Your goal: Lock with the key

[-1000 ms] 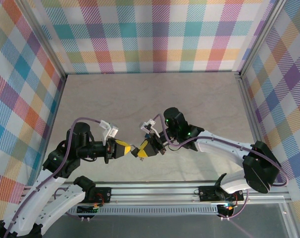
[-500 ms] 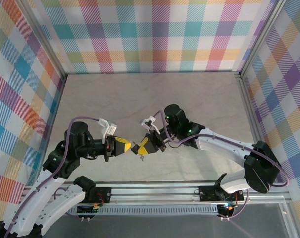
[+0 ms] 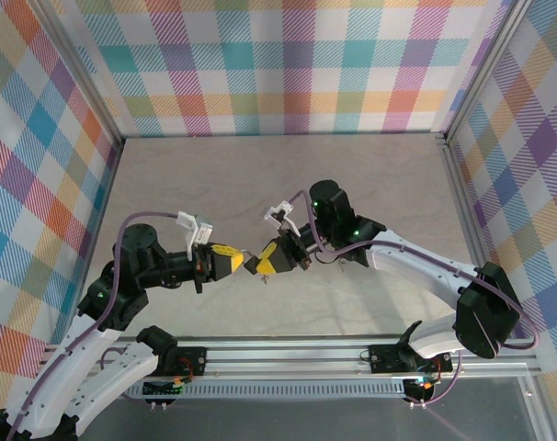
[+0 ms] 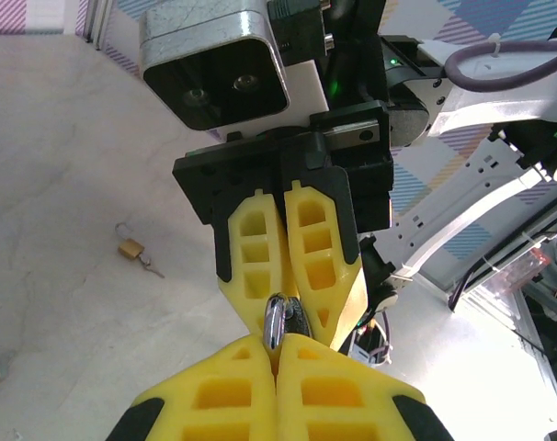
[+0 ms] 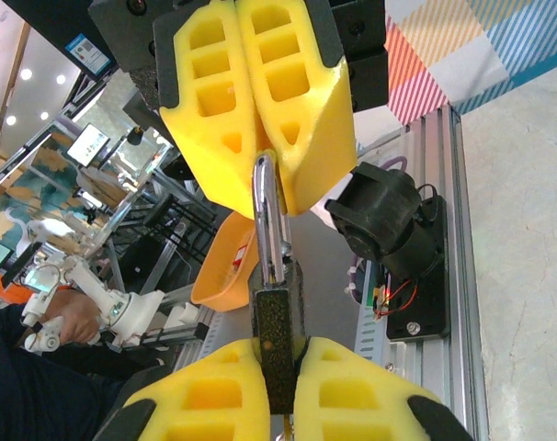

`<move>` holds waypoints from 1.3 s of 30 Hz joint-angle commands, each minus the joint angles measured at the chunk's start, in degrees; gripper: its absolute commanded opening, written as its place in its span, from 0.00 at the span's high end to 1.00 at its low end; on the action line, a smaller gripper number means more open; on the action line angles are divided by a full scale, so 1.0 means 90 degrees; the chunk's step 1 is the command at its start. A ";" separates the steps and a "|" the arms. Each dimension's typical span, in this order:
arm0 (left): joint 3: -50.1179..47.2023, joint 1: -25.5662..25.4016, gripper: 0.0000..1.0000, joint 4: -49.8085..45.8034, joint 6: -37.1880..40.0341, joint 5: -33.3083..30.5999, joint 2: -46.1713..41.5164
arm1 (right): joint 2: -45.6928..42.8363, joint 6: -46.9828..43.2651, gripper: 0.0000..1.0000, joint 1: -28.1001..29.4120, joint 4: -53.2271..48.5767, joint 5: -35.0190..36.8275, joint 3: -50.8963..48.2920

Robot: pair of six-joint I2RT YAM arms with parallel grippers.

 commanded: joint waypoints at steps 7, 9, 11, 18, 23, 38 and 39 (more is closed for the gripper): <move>-0.0385 -0.0750 1.00 -0.1091 0.0021 0.1082 0.0566 | 0.0055 -0.0449 1.00 -0.0064 0.0942 0.0606 0.1447; -0.0380 -0.0828 1.00 -0.1091 0.0012 0.1127 0.0625 | 0.0094 -0.0575 1.00 -0.0090 0.0795 0.0654 0.1567; -0.0355 -0.0890 1.00 -0.1122 0.0007 0.1139 0.0674 | 0.0153 -0.0608 1.00 -0.0137 0.0716 0.0703 0.1646; -0.0231 -0.0949 1.00 -0.1276 -0.0047 0.1221 0.0988 | 0.0094 -0.0858 1.00 -0.0145 0.0770 0.1163 0.1537; -0.0199 -0.0967 1.00 -0.1413 -0.0008 0.1091 0.1093 | -0.0068 -0.1119 1.00 -0.0145 0.0866 0.1507 0.1313; -0.0210 -0.1055 1.00 -0.1343 0.0051 0.0643 0.0684 | -0.0049 -0.0924 1.00 -0.0223 0.0946 0.1192 0.1201; -0.0199 -0.1050 1.00 -0.1353 0.0065 0.0571 0.0639 | -0.0057 -0.0915 0.99 -0.0223 0.0993 0.1242 0.1144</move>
